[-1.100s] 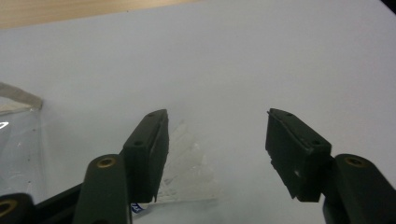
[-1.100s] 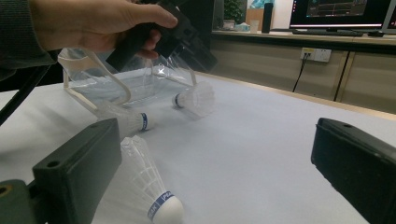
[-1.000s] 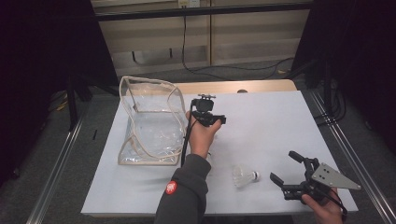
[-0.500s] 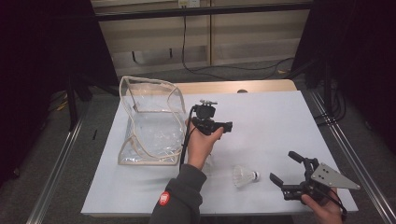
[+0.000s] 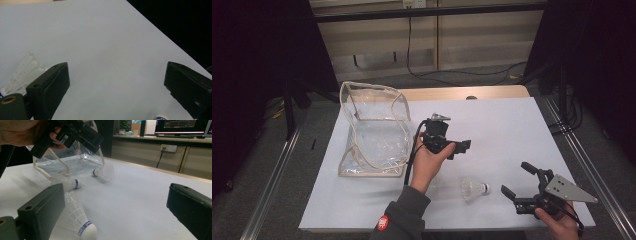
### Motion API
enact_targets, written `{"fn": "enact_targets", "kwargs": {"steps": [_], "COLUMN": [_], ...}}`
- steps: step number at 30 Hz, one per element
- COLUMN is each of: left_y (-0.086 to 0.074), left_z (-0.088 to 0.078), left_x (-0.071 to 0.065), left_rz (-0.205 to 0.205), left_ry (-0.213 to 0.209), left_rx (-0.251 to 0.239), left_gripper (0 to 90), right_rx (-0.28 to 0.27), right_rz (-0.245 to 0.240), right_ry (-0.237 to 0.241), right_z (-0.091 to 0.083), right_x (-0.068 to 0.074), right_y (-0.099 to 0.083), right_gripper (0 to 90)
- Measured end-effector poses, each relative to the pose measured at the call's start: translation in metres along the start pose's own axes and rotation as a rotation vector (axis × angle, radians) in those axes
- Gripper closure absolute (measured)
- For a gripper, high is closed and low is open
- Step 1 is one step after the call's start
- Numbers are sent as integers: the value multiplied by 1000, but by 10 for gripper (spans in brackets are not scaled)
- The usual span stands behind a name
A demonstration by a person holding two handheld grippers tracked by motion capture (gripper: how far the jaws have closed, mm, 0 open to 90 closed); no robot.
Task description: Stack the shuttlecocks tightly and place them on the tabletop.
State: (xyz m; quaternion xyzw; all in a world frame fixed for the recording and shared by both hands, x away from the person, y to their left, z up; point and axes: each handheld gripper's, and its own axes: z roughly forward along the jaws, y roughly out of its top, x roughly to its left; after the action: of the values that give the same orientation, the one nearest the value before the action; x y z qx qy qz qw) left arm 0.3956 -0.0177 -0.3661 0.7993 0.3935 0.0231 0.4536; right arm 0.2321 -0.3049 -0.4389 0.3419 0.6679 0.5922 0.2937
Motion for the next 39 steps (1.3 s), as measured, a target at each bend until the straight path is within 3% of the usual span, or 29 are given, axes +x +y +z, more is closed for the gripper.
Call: {"fn": "enact_targets", "kwargs": {"steps": [5,8,17,19,25,39], "left_y": [-4,-10,-23,-26,-34,-49], "left_z": [-3,-7,-14,-15,-18,-31], "left_x": [-2,-4,-12,-12,-13,-17], "left_rz": [0,-3,53,48,68,107], "left_ry": [-24,-59,-107,-120,-128,-192], "left_rx": [-7,-6,-5,4,21,0], "left_gripper": [53,50,42,41,41,34], "right_rx": [2,2,3,5,4,7], "right_rz": [5,5,2,3,5,-1], "right_ry": [3,3,10,7,6,10], "right_z": [0,0,0,0,0,0], "right_x": [1,1,1,1,1,1], "right_y": [0,0,0,-1,0,-1], "right_gripper": [10,10,10,10,10,10]}}
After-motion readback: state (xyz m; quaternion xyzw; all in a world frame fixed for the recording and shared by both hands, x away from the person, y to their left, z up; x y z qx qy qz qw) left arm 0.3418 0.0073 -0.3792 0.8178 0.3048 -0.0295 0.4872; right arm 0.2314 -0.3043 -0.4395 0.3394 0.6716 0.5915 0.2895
